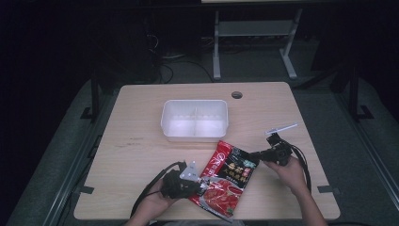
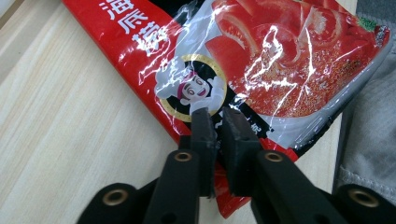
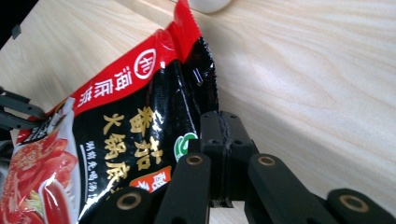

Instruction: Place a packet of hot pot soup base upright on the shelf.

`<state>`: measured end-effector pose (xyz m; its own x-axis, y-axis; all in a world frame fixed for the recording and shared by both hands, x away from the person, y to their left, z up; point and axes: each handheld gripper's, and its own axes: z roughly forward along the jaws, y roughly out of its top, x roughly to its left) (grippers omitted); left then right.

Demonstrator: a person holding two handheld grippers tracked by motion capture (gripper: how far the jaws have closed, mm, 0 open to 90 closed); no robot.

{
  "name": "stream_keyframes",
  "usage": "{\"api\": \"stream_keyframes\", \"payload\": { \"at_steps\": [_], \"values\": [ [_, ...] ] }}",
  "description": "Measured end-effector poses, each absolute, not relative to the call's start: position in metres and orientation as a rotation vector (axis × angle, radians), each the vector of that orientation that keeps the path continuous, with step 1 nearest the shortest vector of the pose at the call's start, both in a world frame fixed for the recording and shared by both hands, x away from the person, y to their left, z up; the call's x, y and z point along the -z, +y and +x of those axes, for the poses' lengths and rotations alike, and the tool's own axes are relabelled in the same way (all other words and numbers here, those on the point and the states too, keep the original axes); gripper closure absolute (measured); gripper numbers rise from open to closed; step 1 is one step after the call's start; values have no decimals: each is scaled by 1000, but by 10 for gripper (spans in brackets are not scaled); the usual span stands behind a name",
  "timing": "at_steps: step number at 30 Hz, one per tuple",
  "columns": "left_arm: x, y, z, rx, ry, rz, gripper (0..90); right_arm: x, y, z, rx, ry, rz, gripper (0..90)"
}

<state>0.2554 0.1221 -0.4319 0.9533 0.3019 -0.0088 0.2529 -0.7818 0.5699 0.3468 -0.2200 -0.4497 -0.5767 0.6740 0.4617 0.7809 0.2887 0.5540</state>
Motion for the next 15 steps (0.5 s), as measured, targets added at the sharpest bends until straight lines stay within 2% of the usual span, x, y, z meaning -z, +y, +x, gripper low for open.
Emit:
{"api": "stream_keyframes", "payload": {
  "at_steps": [4,5,7,8,9,12,13,15],
  "values": [
    [430,127,259,-100,421,2475,738,443,-218,344,1198,-2415,-1352,891],
    [429,130,262,-105,462,2451,650,440,-218,342,1215,-2416,-1345,892],
    [429,131,264,-104,481,2440,538,433,-217,340,1237,-2424,-1332,892],
    [429,132,266,-108,498,2431,538,433,-217,340,1237,-2424,-1332,892],
    [430,133,269,-120,536,2415,404,425,-216,338,1269,-2430,-1315,892],
    [430,133,274,-89,552,2398,365,417,-216,336,1287,-2438,-1300,892],
    [430,133,275,-79,556,2392,327,408,-213,333,1307,-2454,-1276,893],
    [430,132,278,-54,553,2386,316,404,-212,332,1314,-2462,-1265,893]
  ]
}}
